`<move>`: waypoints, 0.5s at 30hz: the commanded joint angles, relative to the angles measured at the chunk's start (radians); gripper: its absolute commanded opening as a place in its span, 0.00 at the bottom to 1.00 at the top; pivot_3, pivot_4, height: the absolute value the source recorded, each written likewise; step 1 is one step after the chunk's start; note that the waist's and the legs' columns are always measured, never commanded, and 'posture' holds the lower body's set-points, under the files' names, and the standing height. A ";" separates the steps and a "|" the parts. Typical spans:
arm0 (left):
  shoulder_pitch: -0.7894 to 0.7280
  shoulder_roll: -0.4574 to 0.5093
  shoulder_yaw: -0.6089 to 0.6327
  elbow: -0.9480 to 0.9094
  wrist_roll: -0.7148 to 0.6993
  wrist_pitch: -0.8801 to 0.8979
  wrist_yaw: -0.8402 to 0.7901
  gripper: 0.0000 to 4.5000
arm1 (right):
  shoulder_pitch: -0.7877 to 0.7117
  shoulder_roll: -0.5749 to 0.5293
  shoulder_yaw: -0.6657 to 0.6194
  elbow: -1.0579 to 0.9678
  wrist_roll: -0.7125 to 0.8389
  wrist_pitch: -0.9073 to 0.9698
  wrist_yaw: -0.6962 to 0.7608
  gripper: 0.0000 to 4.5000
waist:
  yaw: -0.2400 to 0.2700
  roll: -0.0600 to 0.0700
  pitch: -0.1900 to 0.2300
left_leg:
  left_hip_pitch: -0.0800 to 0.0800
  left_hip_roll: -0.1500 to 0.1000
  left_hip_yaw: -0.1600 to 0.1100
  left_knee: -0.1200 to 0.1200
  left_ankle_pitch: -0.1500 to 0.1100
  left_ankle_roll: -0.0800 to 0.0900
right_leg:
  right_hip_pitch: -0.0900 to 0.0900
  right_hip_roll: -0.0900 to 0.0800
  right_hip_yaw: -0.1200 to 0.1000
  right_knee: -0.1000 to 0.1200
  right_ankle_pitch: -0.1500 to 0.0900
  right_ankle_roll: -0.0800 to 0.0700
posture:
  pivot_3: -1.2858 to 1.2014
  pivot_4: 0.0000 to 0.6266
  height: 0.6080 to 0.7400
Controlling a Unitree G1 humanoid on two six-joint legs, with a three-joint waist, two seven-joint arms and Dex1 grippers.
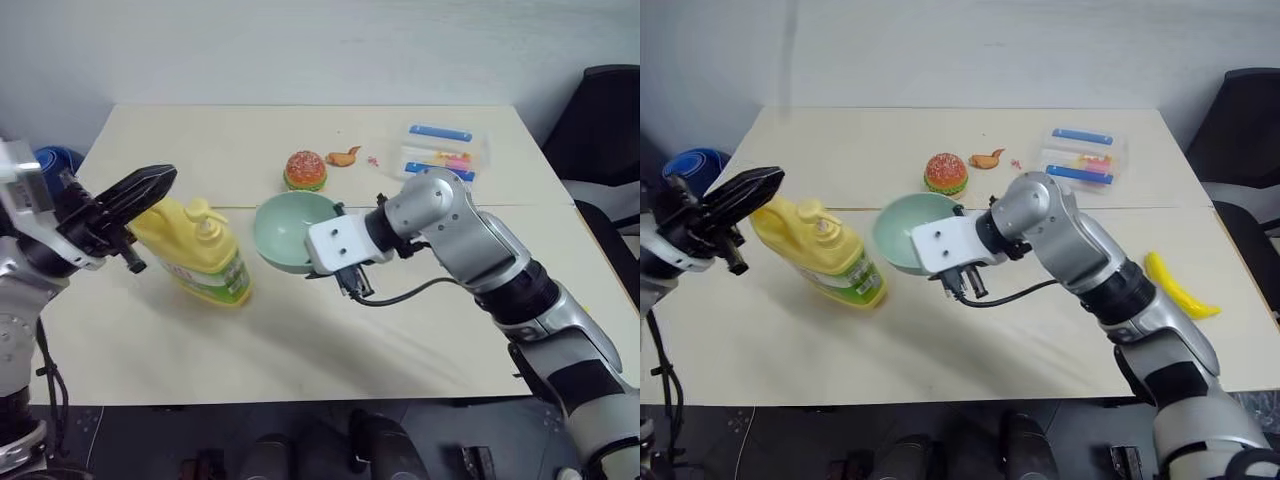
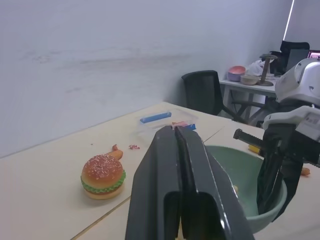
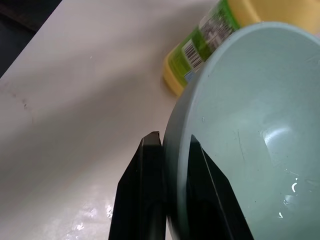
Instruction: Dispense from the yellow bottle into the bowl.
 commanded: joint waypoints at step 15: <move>-0.068 0.025 -0.129 0.055 0.148 0.063 -0.020 0.00 | -0.081 0.051 -0.003 -0.062 0.024 0.074 0.045 0.00 | -0.001 0.000 0.000 | 0.001 0.000 0.000 0.000 0.001 -0.001 | 0.000 -0.002 0.001 0.002 0.000 0.000 | 0.52 0.24 1.00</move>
